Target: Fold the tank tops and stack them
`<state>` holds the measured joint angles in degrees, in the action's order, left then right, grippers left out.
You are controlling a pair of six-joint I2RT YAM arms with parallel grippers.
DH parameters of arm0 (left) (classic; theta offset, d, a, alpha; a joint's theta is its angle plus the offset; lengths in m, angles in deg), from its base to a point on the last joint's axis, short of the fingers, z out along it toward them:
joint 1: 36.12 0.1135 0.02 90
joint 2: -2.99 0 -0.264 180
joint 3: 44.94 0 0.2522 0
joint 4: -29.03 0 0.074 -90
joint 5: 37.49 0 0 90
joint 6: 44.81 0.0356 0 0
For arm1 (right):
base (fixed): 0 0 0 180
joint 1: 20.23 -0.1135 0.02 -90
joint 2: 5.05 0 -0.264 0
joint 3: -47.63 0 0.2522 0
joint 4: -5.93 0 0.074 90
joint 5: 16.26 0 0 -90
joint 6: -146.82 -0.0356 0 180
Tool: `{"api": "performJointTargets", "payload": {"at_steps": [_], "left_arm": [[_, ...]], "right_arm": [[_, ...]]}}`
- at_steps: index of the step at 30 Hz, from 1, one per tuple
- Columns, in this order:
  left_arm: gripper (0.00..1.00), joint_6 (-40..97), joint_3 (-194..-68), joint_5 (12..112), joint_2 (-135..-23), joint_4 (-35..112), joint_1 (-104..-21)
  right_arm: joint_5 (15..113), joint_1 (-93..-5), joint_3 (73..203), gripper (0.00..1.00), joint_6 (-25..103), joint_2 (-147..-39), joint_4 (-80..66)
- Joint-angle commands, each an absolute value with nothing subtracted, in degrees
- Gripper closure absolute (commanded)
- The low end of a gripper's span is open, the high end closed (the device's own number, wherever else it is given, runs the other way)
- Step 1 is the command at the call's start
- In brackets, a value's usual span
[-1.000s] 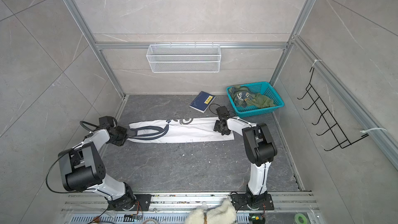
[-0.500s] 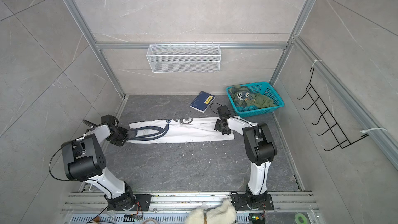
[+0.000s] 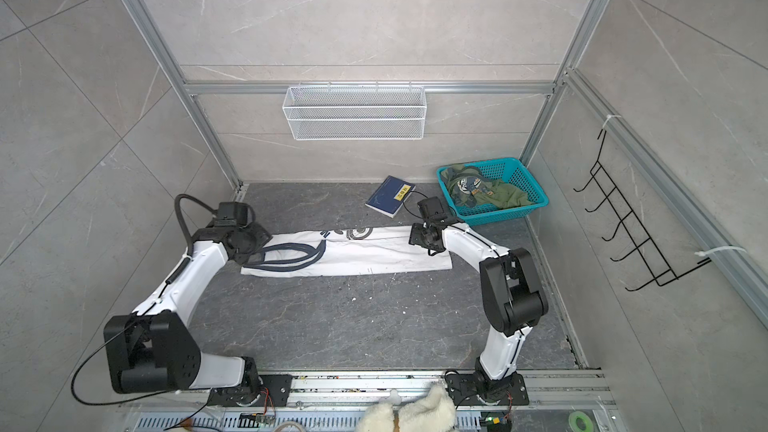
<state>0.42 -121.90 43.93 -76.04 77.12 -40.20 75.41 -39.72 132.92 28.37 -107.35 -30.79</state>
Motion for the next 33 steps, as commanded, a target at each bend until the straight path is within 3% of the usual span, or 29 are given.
{"api": "performJointTargets", "payload": {"at_steps": [1, 5, 11, 22, 27, 33], "left_arm": [[0.27, -3.3, -121.0, 42.6, -76.8, 77.4, -50.3], [0.27, -6.1, -120.9, 45.9, -83.2, 71.2, -60.2], [0.27, -7.2, -119.5, 47.5, -92.1, 66.3, -62.1], [0.28, -4.8, -113.5, 46.6, -98.0, 62.9, -55.9], [0.28, -0.1, -110.4, 48.3, -96.1, 61.8, -48.9], [0.28, 8.1, -116.1, 46.7, -95.9, 66.2, -44.9]], "right_arm": [[74.0, -41.0, 135.4, 0.31, 29.0, -107.4, -33.4], [71.8, -42.7, 137.2, 0.30, 27.6, -110.0, -32.8], [73.4, -42.7, 142.2, 0.31, 26.9, -116.4, -36.7], [81.6, -40.9, 147.7, 0.31, 27.5, -123.5, -46.3], [81.4, -41.0, 144.7, 0.31, 26.1, -123.6, -46.3], [78.2, -41.6, 137.3, 0.31, 23.3, -119.8, -43.5]]}}
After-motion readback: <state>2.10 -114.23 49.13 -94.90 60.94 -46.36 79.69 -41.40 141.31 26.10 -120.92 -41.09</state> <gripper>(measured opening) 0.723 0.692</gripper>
